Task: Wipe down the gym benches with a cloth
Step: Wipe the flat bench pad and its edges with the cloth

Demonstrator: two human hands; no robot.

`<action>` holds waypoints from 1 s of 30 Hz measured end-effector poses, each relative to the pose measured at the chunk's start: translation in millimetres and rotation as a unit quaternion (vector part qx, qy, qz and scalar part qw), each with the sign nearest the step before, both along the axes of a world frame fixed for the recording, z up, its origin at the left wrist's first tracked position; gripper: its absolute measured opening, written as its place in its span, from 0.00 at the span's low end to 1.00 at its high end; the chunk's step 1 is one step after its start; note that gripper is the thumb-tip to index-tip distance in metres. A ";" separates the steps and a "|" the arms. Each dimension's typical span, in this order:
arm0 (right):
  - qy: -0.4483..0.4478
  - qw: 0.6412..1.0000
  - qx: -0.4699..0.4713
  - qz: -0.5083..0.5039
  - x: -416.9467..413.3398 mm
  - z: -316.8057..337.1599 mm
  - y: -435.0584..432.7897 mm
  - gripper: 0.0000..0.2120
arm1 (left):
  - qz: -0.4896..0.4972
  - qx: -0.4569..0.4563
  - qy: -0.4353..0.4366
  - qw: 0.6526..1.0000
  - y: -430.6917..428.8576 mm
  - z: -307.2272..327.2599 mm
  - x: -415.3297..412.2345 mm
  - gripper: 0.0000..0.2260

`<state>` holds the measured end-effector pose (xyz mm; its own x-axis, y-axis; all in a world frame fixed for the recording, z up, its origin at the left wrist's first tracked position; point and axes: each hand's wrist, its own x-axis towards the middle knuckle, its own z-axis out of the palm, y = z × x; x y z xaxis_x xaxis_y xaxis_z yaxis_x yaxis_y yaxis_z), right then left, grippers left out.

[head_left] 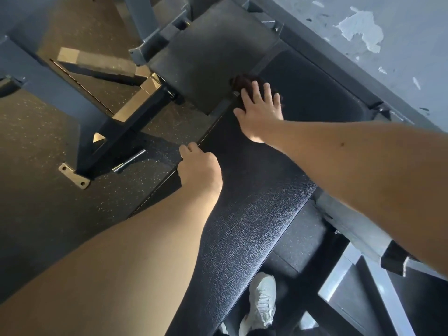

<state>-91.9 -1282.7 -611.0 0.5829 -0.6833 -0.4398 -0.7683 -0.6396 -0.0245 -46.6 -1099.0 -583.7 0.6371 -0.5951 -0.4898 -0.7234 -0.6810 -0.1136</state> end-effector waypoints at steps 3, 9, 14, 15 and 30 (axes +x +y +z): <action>-0.039 0.999 0.003 -0.019 -2.3 -4.0 42.9 0.30 | 0.003 0.001 -0.001 1.000 -1.5 -1.6 -0.1 0.22; -0.020 0.981 0.000 0.192 -62.3 4.0 93.3 0.30 | 0.008 -0.003 -0.005 1.000 -1.6 -4.4 0.4 0.23; 0.058 0.994 -0.050 0.083 -44.6 11.6 0.6 0.32 | 0.008 0.018 -0.003 1.000 -3.8 -5.8 1.0 0.22; 0.055 0.997 -0.035 0.035 -39.4 12.6 -9.0 0.32 | 0.007 0.019 -0.006 1.000 -3.9 -6.3 1.3 0.23; 0.036 0.991 0.010 0.129 -101.0 9.9 94.4 0.33 | -0.002 0.047 -0.002 0.999 -8.4 -7.6 -5.5 0.23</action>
<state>-192.9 -1188.3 -601.1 0.7035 -0.5061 -0.4990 -0.5796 -0.8148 0.0091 -52.1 -1107.4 -591.3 0.6375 -0.5486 -0.5410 -0.7252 -0.6644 -0.1808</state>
